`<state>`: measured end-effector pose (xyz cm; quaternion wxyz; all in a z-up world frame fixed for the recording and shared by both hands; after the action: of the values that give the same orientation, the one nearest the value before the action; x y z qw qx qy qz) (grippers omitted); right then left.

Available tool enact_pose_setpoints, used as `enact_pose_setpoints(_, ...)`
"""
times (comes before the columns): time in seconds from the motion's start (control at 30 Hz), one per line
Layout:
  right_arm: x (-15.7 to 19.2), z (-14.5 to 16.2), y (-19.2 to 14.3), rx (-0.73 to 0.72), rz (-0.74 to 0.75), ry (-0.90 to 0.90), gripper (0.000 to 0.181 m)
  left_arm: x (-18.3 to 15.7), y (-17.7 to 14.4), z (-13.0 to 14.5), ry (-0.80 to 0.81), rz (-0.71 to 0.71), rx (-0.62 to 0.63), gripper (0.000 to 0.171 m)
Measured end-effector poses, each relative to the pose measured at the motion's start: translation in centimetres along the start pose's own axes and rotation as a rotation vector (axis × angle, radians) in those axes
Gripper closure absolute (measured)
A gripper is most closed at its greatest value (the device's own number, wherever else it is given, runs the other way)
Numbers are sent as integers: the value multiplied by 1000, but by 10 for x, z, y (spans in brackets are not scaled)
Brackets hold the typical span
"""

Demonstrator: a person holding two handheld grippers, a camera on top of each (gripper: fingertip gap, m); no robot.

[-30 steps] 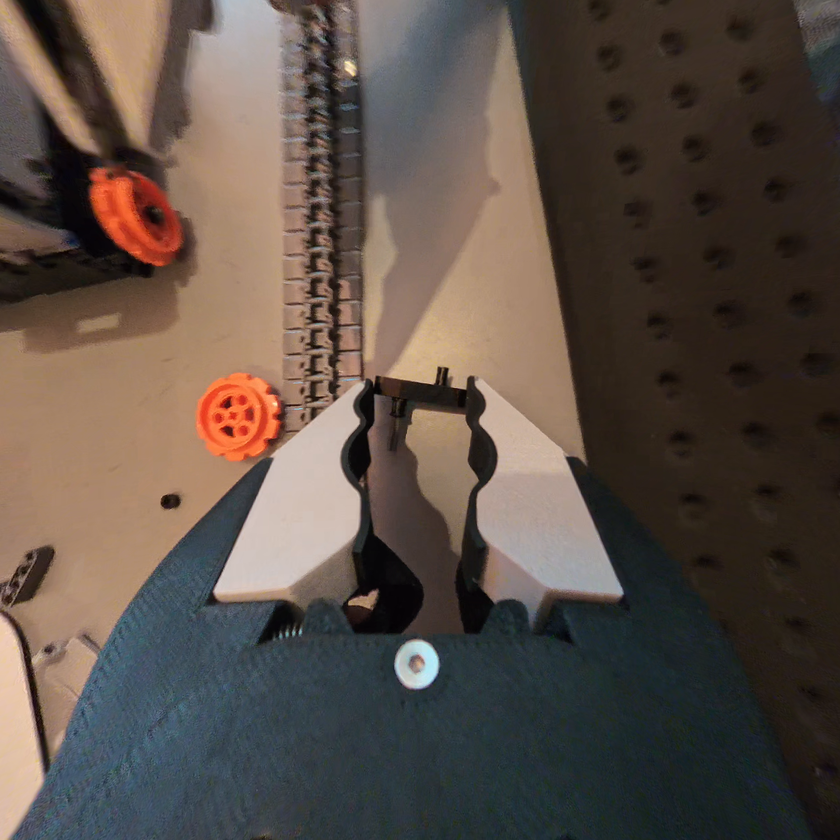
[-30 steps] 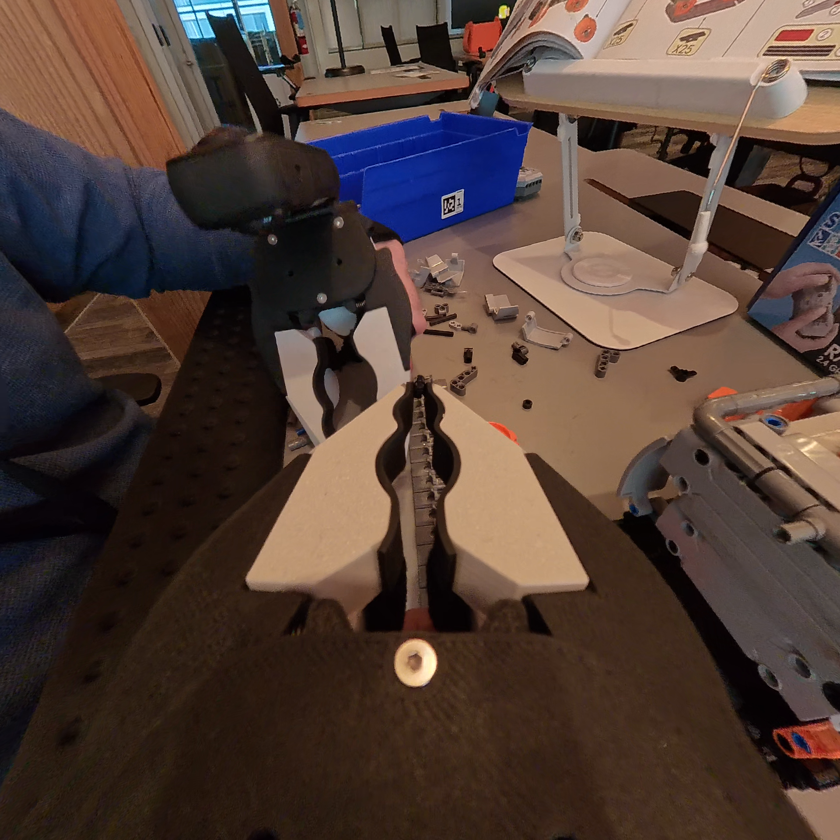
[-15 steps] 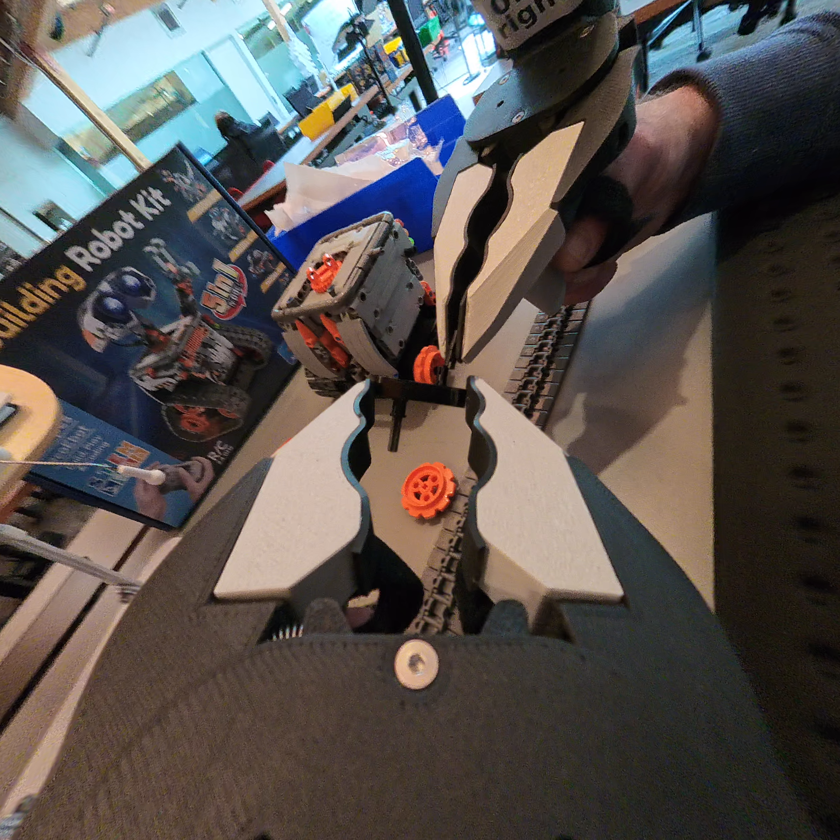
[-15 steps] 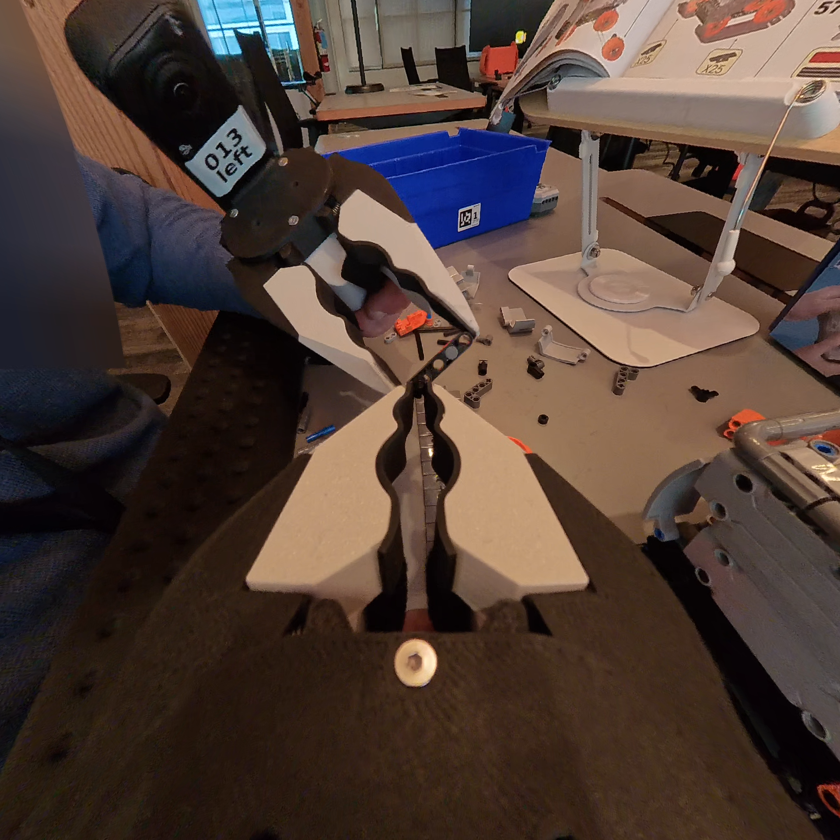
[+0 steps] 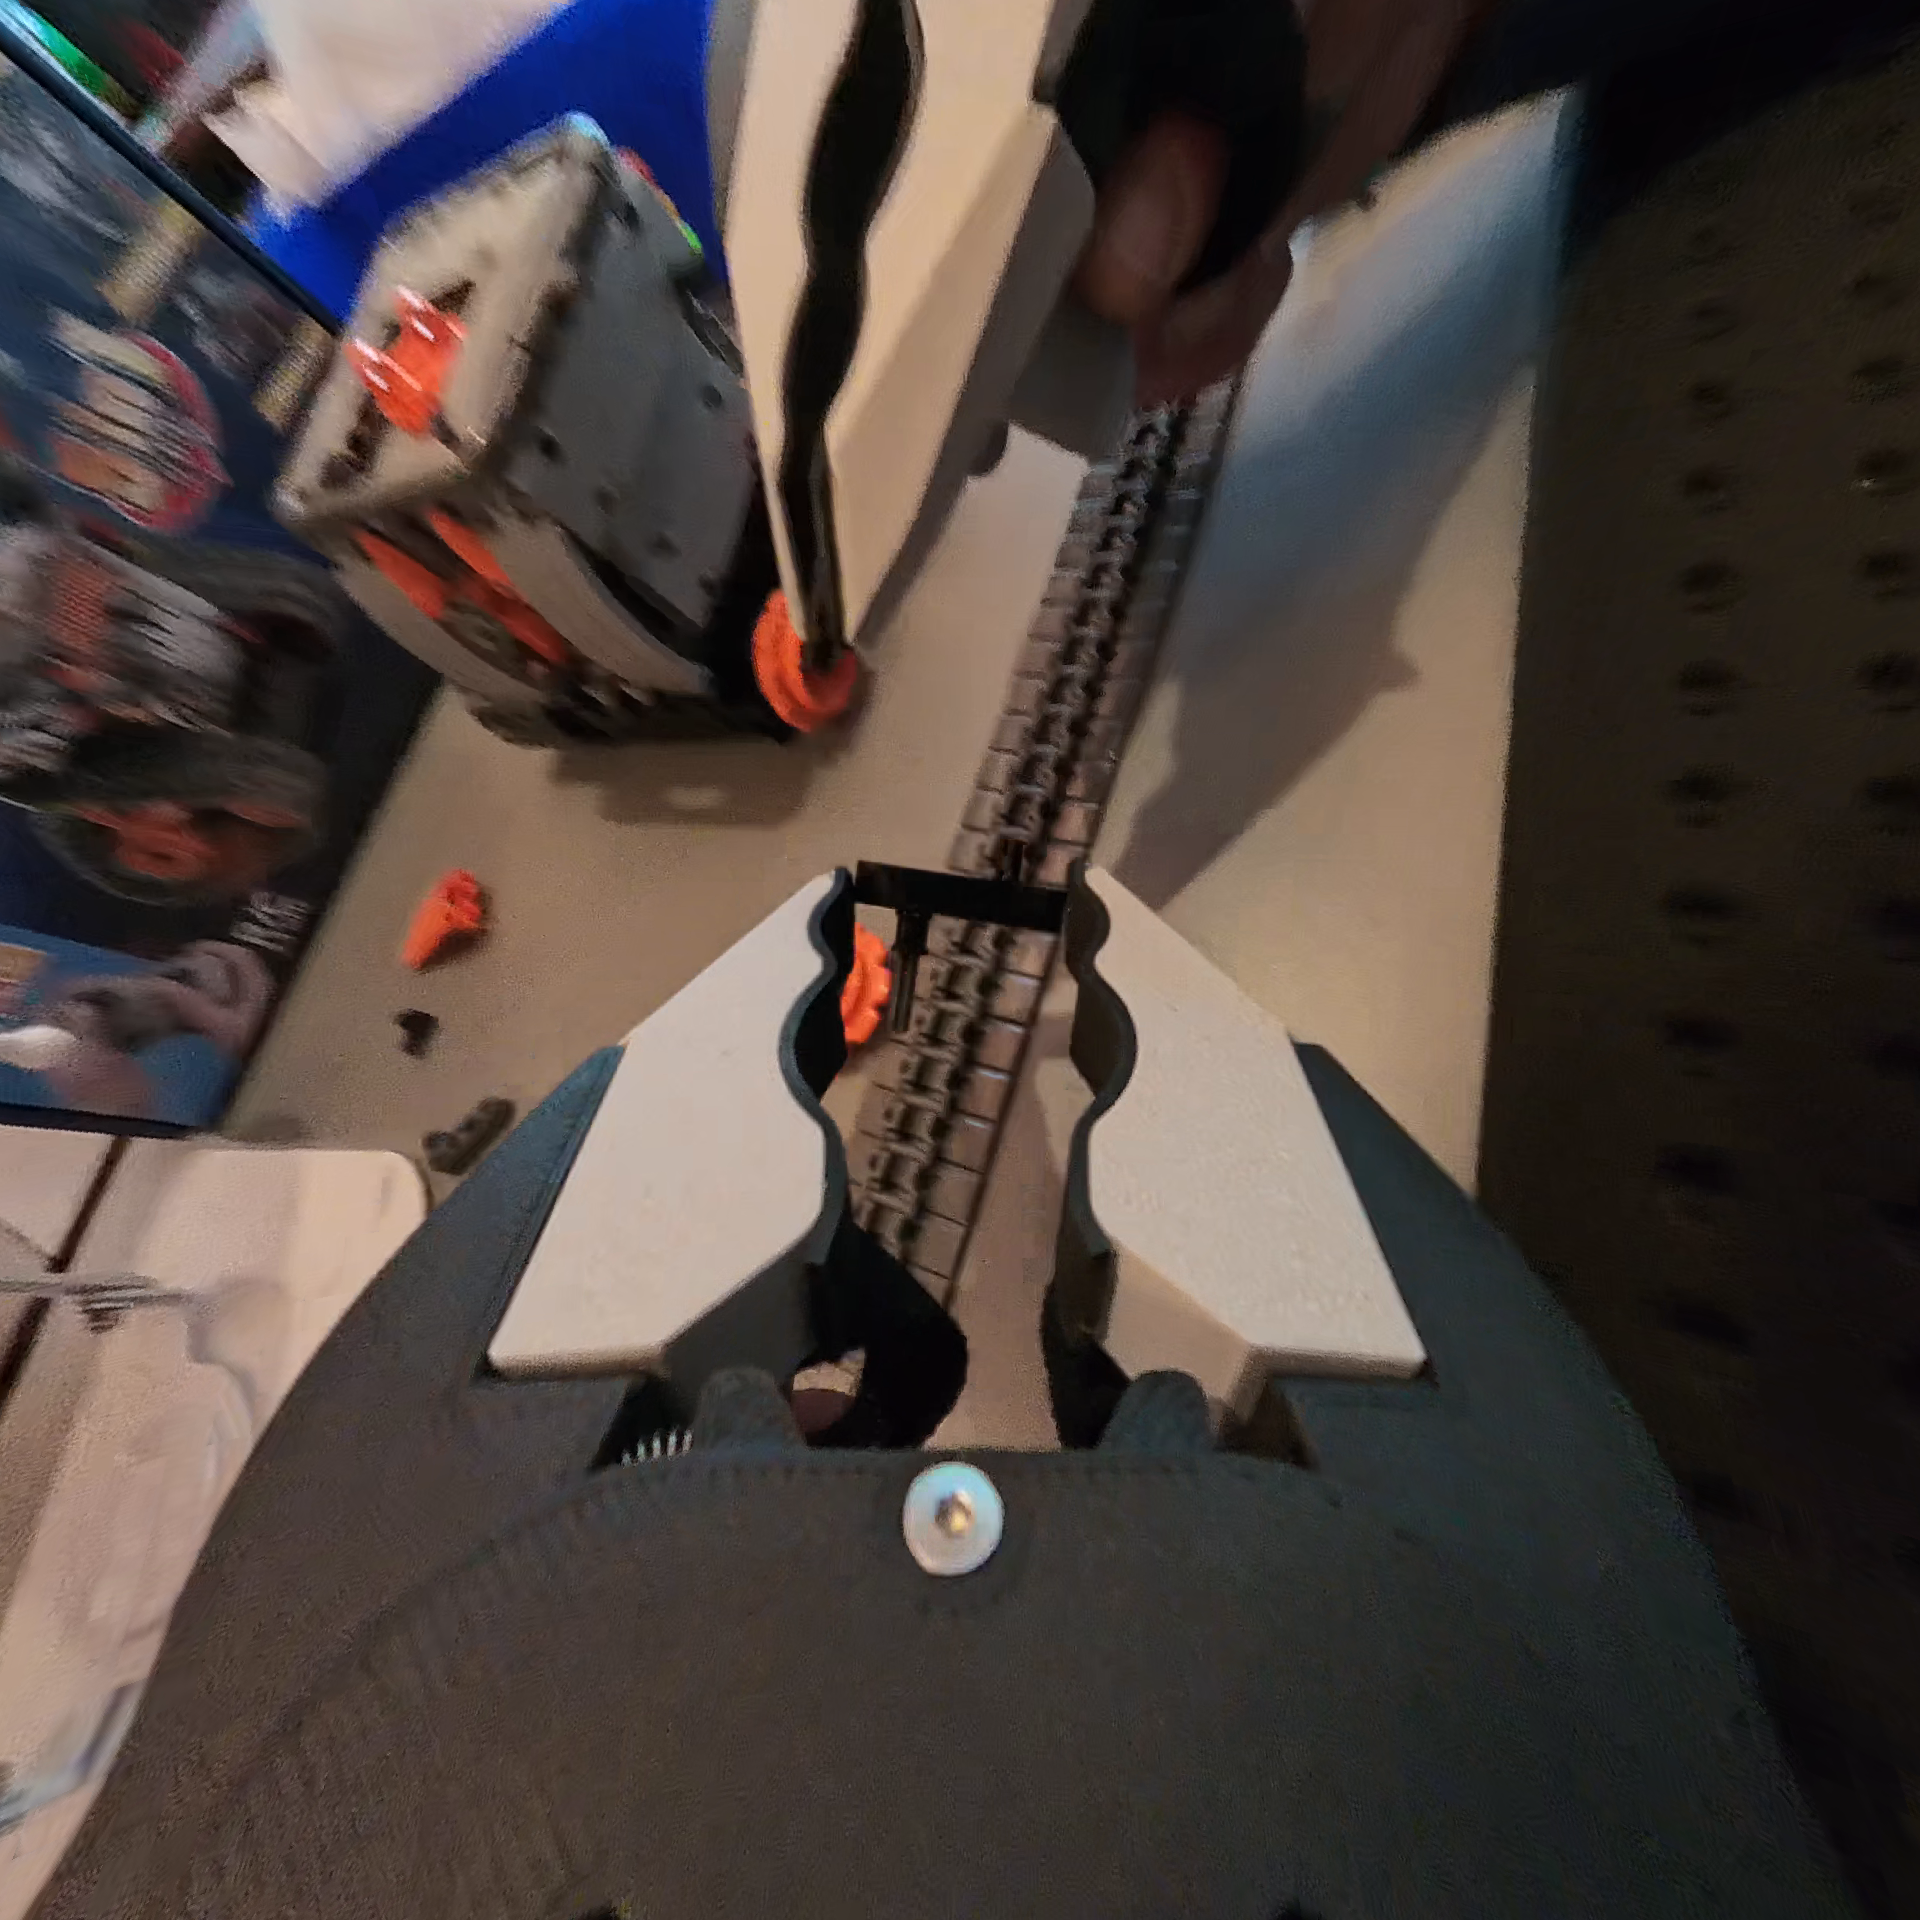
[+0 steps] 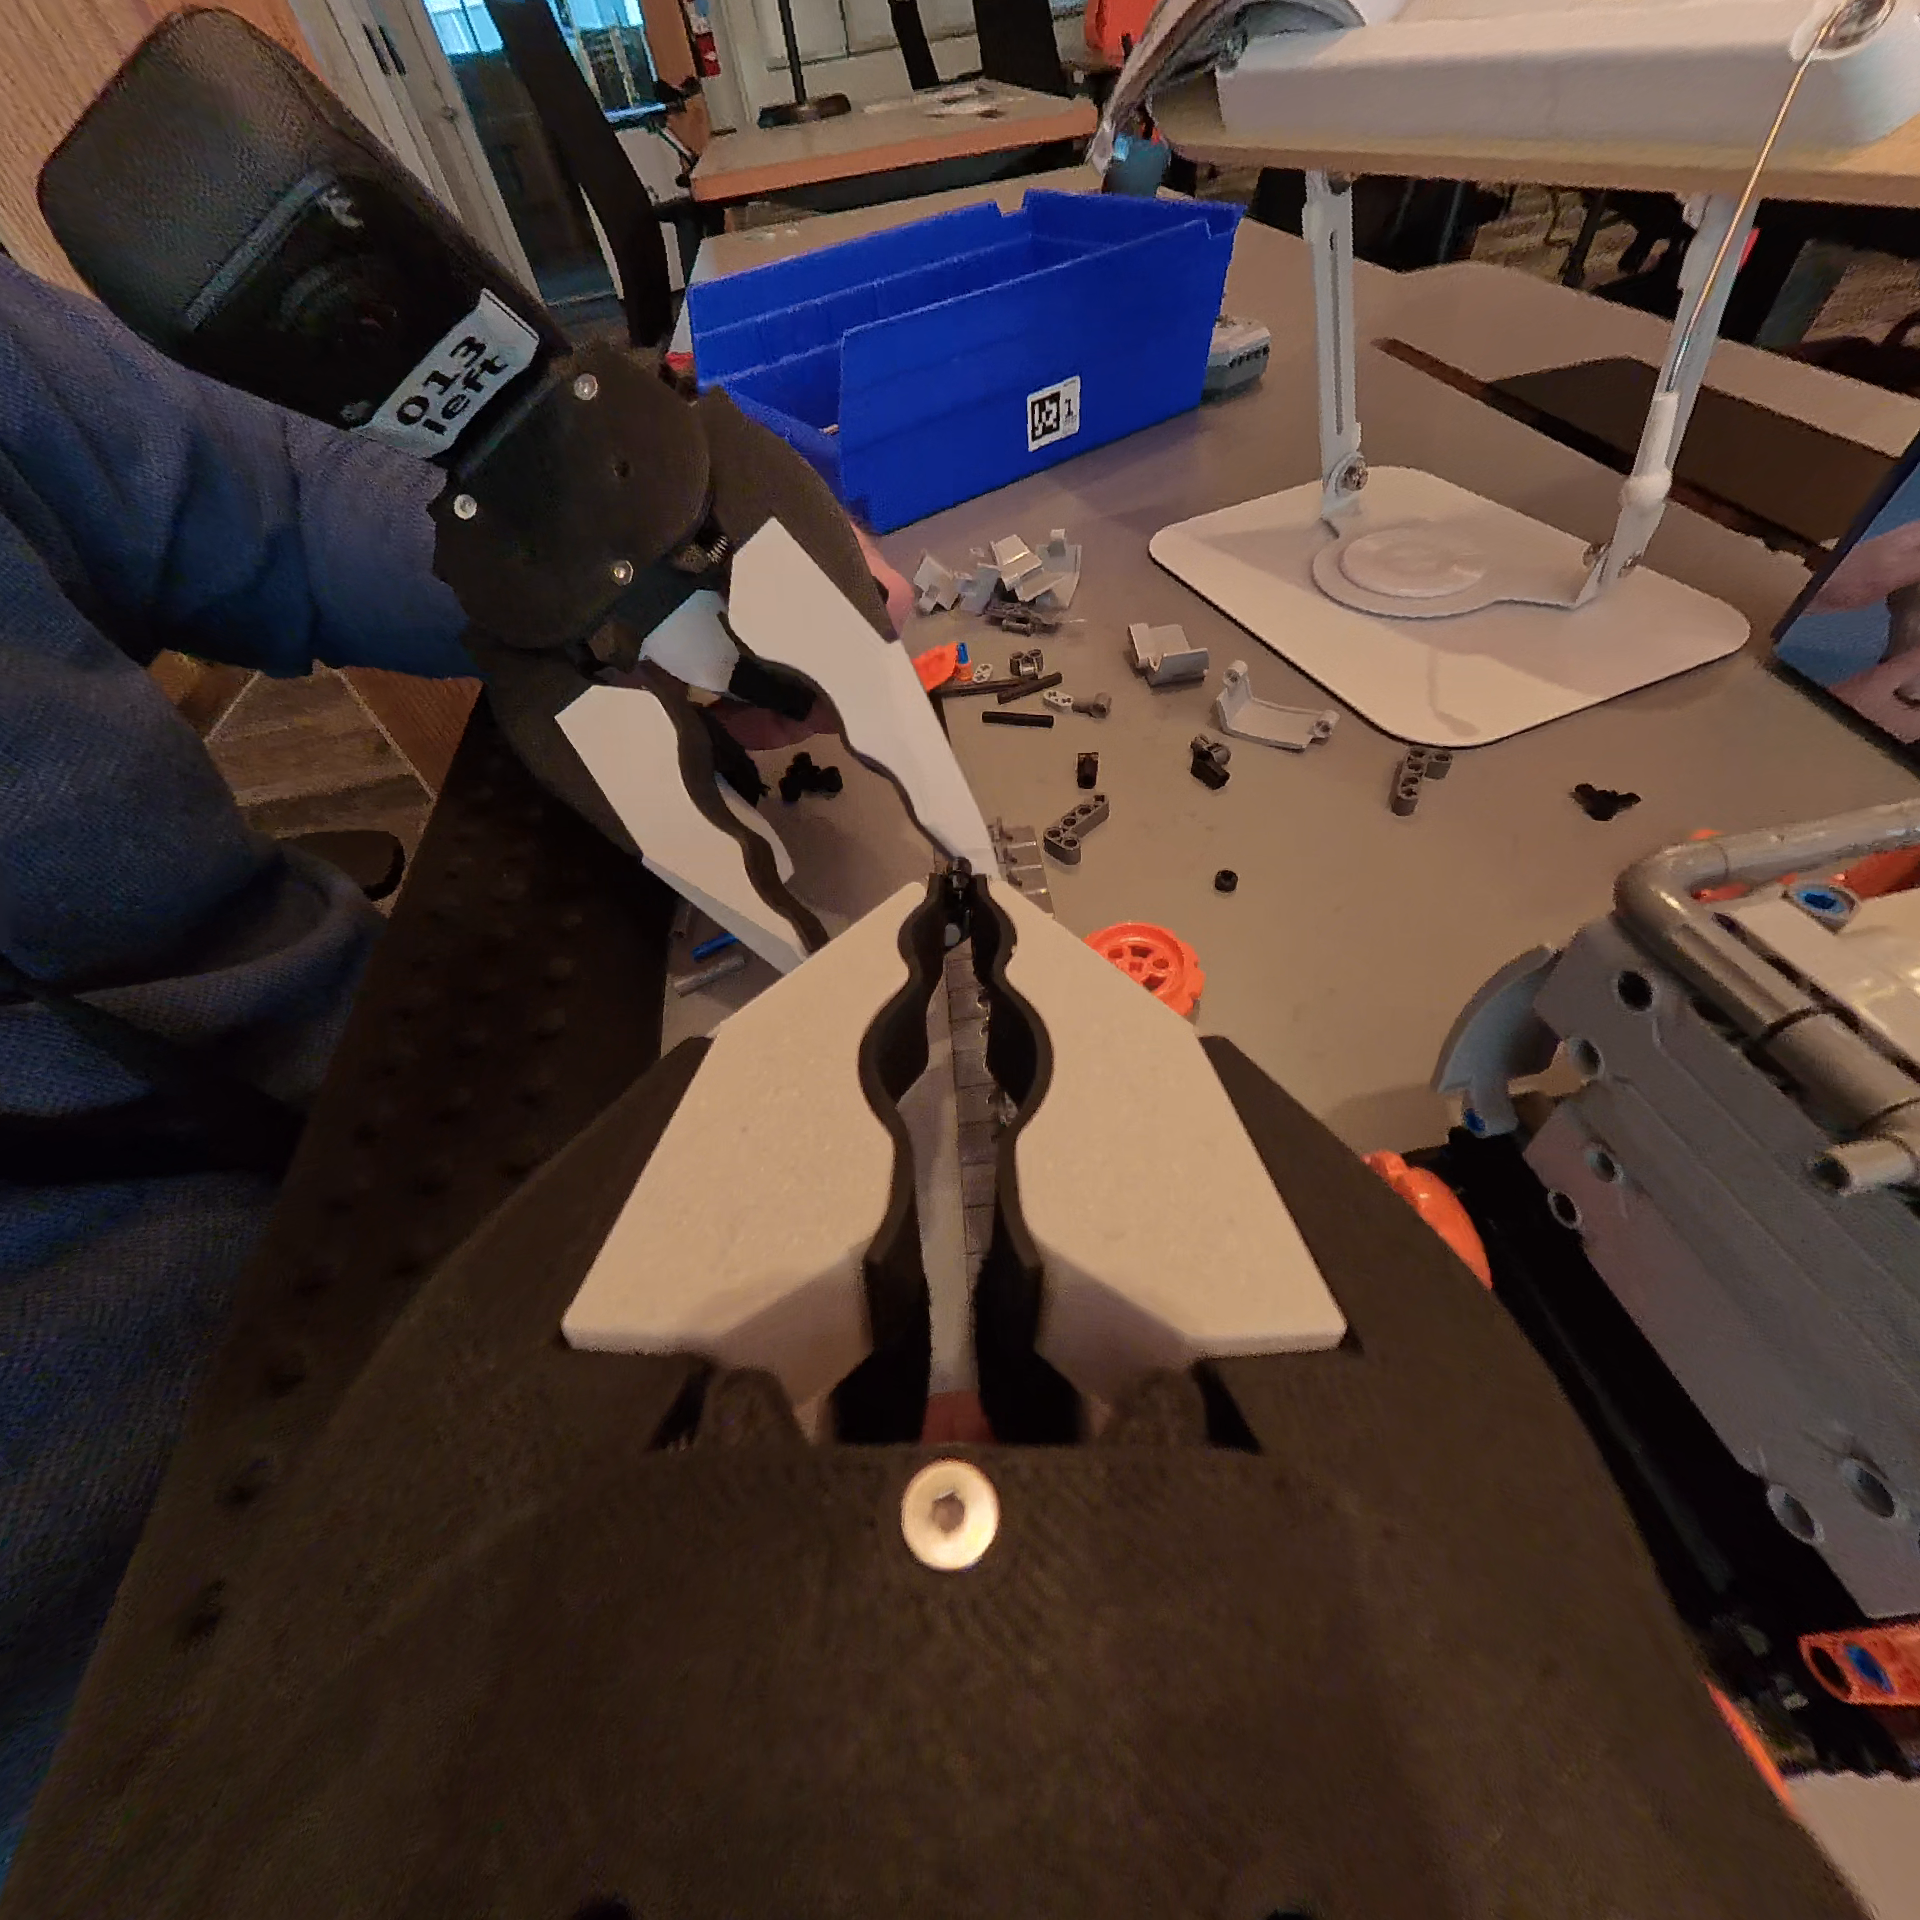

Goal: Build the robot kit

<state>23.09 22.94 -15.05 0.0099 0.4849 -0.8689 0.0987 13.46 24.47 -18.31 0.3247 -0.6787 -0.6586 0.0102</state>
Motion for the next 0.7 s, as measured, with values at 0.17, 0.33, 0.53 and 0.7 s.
enact_pose_setpoints(0.17,1,15,4,91,-27,30,180,-20,9,21,-104,152,143,132)
enact_pose_setpoints(0.33,8,28,7,178,-73,40,180,-27,5,28,-191,248,173,120)
enact_pose_setpoints(0.53,10,32,8,194,-88,45,180,-19,1,31,-147,282,199,137)
enact_pose_setpoints(0.7,11,34,8,202,-92,46,180,-17,5,35,-91,347,264,146)
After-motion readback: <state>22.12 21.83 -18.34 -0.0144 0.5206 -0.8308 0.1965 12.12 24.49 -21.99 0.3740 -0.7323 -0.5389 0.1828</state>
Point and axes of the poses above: each gripper's, where its closed fingertips meet, y out along the fingers, z out of its underside, x = y × z across the jaws, the point moved 5 cm from there along -y, back along the fingers, and after that the axes turned 7 degrees about -x, right-handed, at the moved point
